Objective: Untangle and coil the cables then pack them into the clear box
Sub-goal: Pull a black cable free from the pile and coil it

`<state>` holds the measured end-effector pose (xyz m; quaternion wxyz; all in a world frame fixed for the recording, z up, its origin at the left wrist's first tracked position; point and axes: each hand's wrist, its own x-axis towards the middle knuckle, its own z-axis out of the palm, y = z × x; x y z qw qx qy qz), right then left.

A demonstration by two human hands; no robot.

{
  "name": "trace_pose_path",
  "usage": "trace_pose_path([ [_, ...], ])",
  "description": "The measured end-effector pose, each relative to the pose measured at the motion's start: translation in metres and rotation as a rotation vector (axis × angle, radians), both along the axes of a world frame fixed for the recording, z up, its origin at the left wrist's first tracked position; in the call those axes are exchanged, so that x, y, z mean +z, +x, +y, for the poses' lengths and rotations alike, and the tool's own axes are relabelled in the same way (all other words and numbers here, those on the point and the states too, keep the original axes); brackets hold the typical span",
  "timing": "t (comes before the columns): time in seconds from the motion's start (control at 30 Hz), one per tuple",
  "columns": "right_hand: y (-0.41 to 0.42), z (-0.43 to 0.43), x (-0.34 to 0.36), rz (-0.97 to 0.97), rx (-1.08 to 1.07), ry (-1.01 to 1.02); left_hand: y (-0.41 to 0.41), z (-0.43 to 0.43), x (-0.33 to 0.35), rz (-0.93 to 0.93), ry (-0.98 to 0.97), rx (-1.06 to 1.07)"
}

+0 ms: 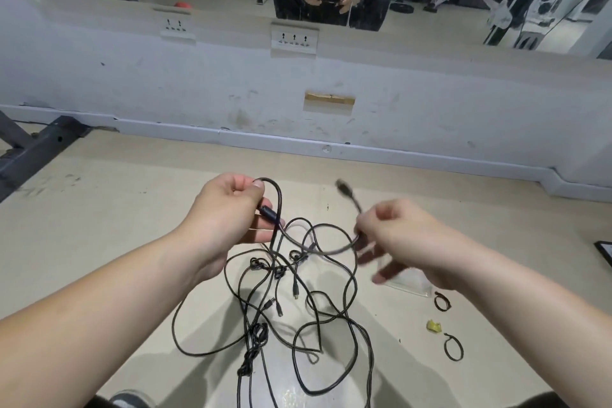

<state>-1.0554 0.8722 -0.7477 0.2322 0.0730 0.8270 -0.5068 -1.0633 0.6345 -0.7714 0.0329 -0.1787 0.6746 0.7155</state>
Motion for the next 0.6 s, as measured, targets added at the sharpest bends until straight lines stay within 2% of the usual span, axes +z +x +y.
trace_pose_path([
  [0.1,0.009,0.001,-0.006,-0.094,0.350,0.376,0.003,0.006,0.005,0.109,-0.051,-0.004],
  [0.2,0.012,-0.001,-0.008,0.032,0.407,0.434,0.013,0.014,0.012,0.202,-0.083,-0.076],
  [0.27,0.010,-0.004,-0.004,0.186,0.346,0.281,0.021,0.019,0.014,0.242,-0.074,-0.149],
  [0.37,0.009,-0.011,0.002,0.190,0.275,-0.158,0.030,0.025,0.016,0.267,-0.057,-0.244],
  [0.4,0.010,-0.013,0.002,0.194,0.265,-0.239,0.032,0.026,0.015,0.277,-0.063,-0.267],
  [0.5,0.011,-0.019,0.000,0.261,0.231,-0.257,0.032,0.026,0.012,0.277,-0.066,-0.326],
  [0.6,0.012,-0.022,0.004,0.217,0.164,-0.319,0.027,0.021,0.004,0.244,-0.150,-0.383],
])
